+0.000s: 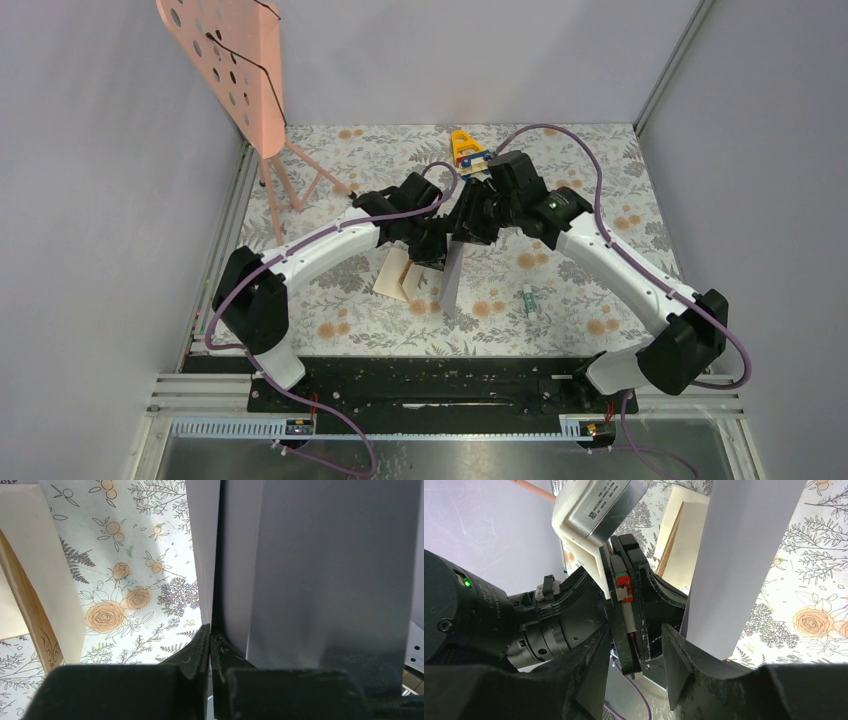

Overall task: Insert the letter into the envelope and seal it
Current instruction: Adjust the envelope.

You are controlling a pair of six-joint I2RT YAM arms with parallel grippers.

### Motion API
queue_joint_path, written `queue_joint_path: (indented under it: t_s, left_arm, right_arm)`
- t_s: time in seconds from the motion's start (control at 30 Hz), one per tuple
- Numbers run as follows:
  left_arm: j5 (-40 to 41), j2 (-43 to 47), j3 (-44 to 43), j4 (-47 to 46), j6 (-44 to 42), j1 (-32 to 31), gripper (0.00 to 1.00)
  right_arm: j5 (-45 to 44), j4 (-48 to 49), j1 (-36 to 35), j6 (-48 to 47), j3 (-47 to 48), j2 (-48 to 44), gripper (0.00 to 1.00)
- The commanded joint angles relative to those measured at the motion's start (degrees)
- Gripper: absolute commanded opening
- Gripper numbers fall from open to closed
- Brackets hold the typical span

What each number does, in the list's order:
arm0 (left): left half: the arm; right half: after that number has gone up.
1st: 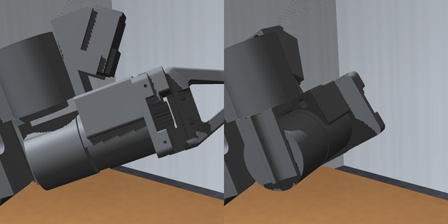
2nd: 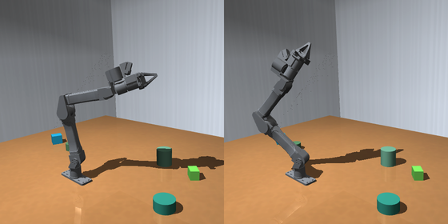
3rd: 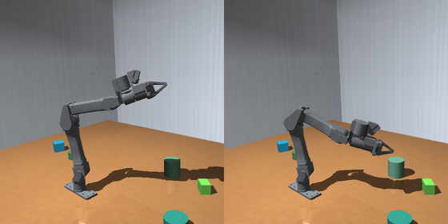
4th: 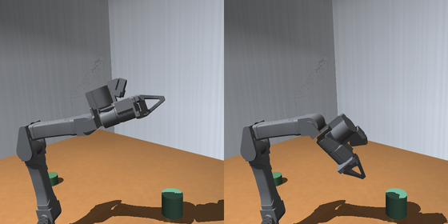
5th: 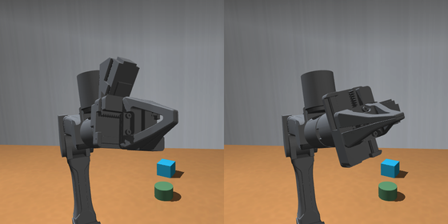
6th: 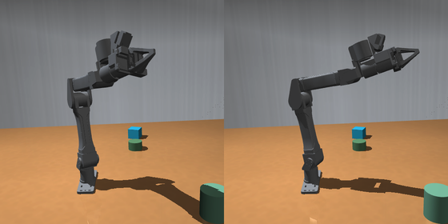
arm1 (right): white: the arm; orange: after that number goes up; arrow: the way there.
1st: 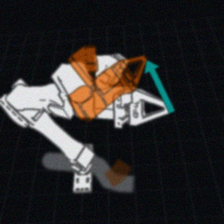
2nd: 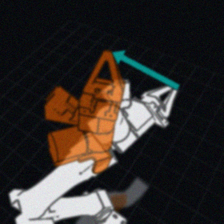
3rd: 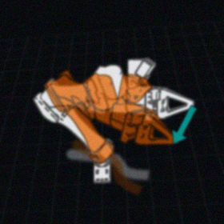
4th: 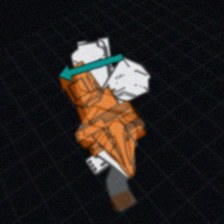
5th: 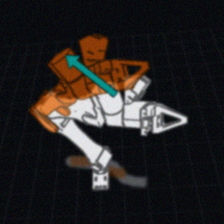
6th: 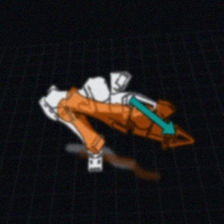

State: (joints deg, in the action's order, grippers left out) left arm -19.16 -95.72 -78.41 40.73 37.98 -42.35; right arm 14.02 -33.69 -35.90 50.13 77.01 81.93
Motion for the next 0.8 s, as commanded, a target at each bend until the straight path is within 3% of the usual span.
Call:
queue_joint_path:
  t_s: [0.0, 0.77]
  left_arm:
    - [-1.13, 4.67, -3.57, -2.84, -1.13, 0.91, 0.00]
    - [-2.28, 4.29, -2.44, -3.53, -1.44, 0.80, 0.00]
  right_arm:
    - [-6.43, -6.63, 1.42, -0.42, -3.32, -0.26, 0.47]
    - [2.61, 9.13, 1.49, 3.12, -6.53, -7.57, 0.48]
